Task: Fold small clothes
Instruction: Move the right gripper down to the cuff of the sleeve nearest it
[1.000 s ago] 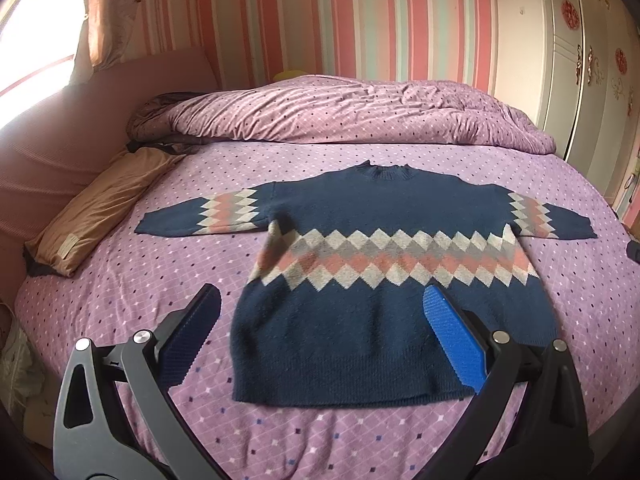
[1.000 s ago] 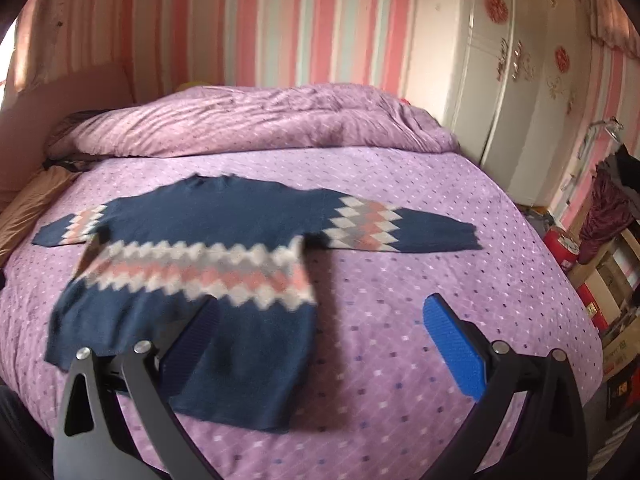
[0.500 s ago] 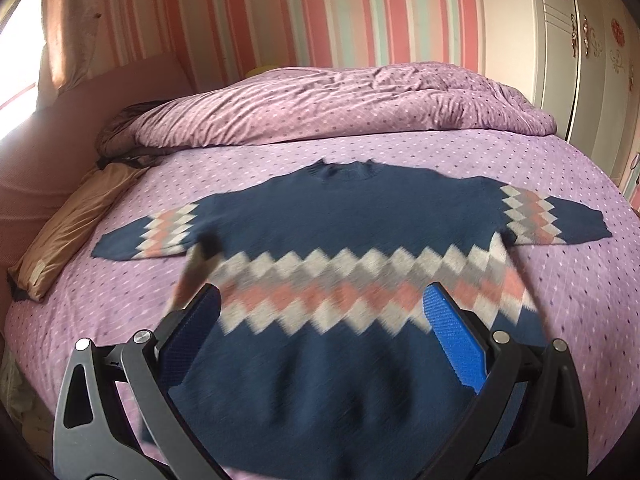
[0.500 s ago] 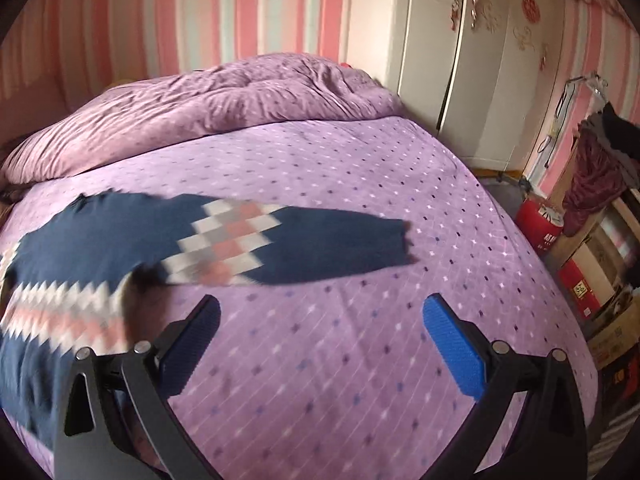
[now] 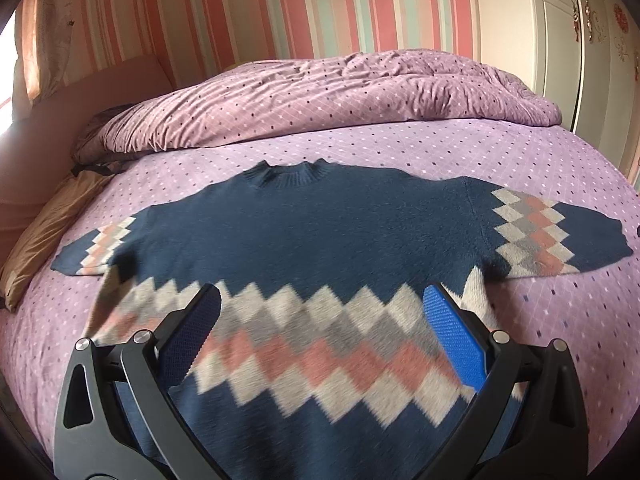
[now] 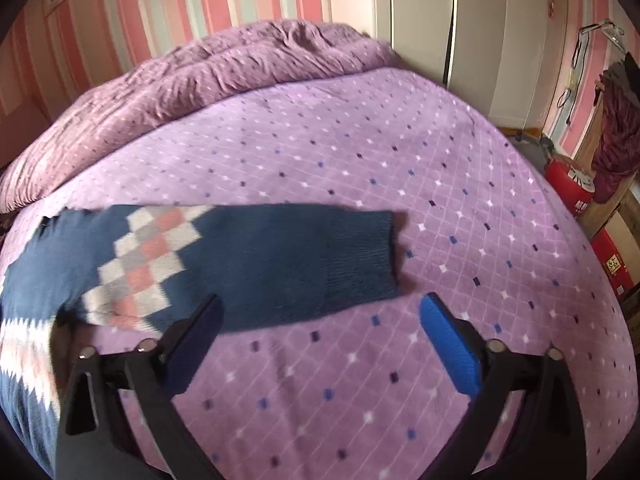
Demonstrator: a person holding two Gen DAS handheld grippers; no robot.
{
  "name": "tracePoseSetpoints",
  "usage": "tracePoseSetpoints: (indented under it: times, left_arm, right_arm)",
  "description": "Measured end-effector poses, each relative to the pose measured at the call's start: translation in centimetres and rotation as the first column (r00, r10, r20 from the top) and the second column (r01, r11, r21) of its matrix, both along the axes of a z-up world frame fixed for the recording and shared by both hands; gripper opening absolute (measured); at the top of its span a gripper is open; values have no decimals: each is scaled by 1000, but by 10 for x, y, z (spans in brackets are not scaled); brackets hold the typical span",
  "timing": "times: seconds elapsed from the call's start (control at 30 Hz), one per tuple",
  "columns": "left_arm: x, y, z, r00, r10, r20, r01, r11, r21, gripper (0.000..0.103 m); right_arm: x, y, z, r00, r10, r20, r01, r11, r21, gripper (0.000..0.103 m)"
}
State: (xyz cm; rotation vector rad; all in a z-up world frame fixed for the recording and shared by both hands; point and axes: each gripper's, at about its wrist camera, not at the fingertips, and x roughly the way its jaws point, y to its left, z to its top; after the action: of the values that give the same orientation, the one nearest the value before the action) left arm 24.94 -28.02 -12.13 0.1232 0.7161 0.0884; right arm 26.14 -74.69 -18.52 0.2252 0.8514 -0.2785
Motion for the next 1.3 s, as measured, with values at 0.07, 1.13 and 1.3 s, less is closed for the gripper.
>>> tracePoseSetpoints:
  times: [0.07, 1.13, 1.3]
  left_arm:
    - [8, -8, -6, 1000, 0, -4, 0, 1000, 5, 100]
    - [23, -17, -26, 1000, -7, -24, 8, 1000, 21, 100]
    - [19, -17, -25, 1000, -12, -24, 12, 1000, 26, 100]
  right_arm:
    - [14, -12, -14, 999, -6, -36, 7, 999, 31, 85]
    - [43, -55, -62, 984, -127, -129, 148, 974, 172, 8]
    - [39, -47, -39, 990, -115, -78, 125, 982, 144, 7]
